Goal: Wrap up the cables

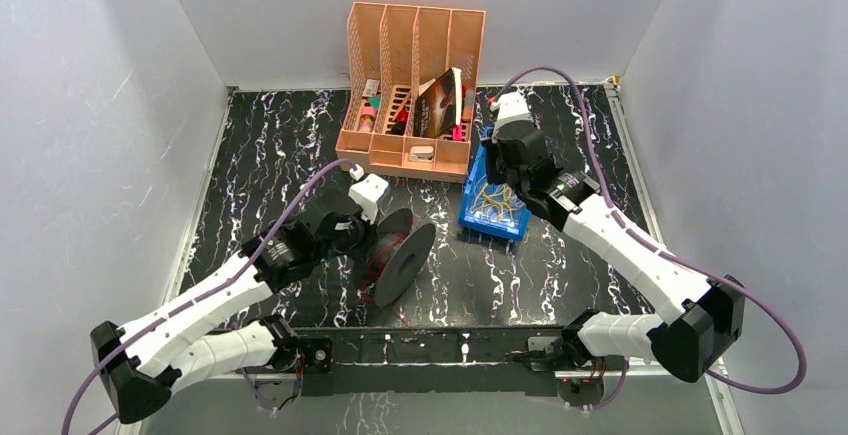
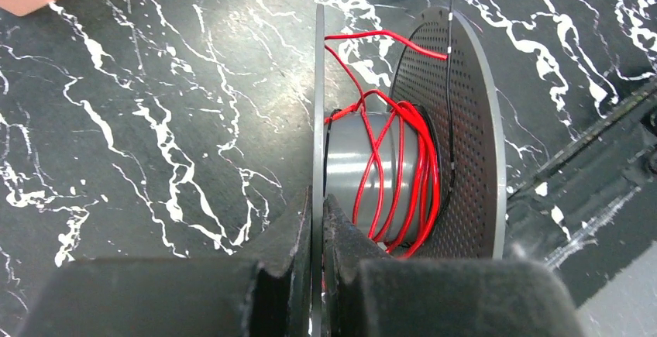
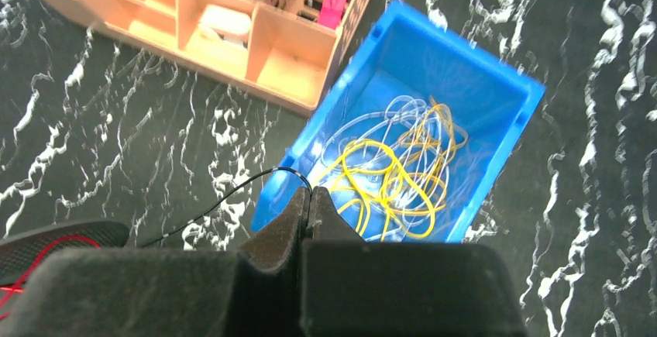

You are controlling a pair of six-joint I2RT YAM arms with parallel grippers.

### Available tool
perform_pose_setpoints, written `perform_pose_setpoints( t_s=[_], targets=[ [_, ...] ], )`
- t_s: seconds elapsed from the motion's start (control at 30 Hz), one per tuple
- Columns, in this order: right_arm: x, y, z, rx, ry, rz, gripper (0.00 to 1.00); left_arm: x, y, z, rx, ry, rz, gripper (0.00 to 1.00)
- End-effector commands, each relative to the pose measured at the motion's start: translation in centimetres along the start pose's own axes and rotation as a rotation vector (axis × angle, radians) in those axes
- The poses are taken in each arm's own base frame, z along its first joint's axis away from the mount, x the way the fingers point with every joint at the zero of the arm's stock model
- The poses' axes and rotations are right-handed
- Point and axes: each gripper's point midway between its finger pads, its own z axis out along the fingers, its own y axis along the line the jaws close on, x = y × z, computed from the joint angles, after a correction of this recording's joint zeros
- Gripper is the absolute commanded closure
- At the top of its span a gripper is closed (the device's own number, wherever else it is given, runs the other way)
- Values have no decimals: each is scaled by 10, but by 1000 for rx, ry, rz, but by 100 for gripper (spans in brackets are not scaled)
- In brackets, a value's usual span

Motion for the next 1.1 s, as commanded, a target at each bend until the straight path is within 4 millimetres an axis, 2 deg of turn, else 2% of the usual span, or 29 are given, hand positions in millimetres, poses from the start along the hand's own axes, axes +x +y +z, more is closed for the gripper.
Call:
perform_pose_setpoints(
  t_s=[0.0,0.27,0.57,0.8,1.07],
  targets=[
    [13,4,3,-60,10,97,100,-26,-22,-25,125,-87,-30,100],
    [69,5,9,-105,109,162,100,-67,-38,-72,238,-231,-83,100],
    [118,26,12,-213,195,250,100,-108,-38,-108,256,-364,-170,100],
    [158,52,8,-365,262,307,100,-131,-26,-112,188,-452,-254,100],
    [167,85,-10,-553,203,424,100,-152,-13,-104,110,-518,-346,100]
  ],
)
